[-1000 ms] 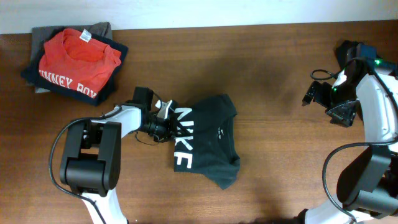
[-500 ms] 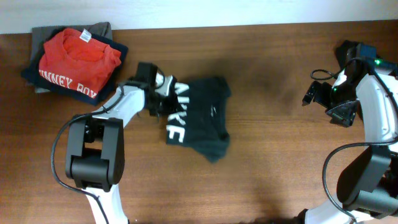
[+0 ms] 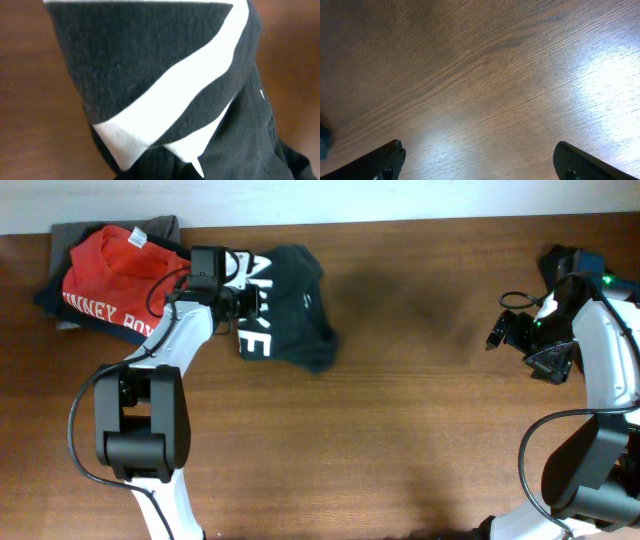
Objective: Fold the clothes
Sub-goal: 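Carry the folded Nike shirt with the left gripper onto the shirt stack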
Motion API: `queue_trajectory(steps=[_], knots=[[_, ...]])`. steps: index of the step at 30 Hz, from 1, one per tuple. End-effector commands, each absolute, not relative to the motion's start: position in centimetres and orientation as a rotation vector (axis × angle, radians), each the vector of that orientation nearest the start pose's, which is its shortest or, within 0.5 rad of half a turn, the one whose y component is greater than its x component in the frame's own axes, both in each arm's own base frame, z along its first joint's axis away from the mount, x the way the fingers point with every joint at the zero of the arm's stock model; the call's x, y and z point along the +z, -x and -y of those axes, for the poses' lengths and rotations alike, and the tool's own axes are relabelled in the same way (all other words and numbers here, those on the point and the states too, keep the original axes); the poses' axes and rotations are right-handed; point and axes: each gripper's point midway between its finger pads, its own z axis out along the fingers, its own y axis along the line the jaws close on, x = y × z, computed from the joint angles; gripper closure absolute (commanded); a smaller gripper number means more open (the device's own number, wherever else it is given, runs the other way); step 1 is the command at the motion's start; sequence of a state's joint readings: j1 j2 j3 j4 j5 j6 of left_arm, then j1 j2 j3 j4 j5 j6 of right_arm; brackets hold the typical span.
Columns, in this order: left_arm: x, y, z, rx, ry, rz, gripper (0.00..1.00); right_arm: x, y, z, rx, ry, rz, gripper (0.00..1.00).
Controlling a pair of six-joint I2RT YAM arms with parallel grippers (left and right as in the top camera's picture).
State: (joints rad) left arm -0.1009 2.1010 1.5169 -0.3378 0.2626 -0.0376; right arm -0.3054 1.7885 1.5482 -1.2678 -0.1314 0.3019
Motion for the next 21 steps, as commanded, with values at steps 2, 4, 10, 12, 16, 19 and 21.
queue_trajectory(steps=[2,4,10,12,16,19,21], knots=[[7.2,-55.4,7.3,-0.309,-0.181,-2.4,0.96,13.6,-33.8,8.6,0.185,-0.898,-2.907,0.01],[7.9,-56.1,6.3,-0.298,-0.16,-2.37,0.96,13.6,-33.8,8.5,0.185,-0.897,-2.907,0.01],[9.5,-57.8,2.9,-0.259,-0.099,-2.29,0.95,13.6,-33.8,8.5,0.185,-0.897,-2.907,0.01],[9.9,-58.2,1.8,-0.247,-0.081,-2.267,0.95,13.6,-33.8,8.5,0.185,-0.897,-2.907,0.01],[10.9,-58.8,-0.1,-0.224,-0.056,-2.236,0.94,13.6,-33.8,8.5,0.185,-0.897,-2.907,0.01],[11.8,-59.3,-0.8,-0.197,-0.076,-2.209,0.95,13.6,-33.8,8.5,0.185,-0.897,-2.907,0.01],[12.6,-59.7,-1.2,-0.186,-0.083,-2.191,0.94,13.6,-33.8,8.5,0.185,-0.897,-2.907,0.01]])
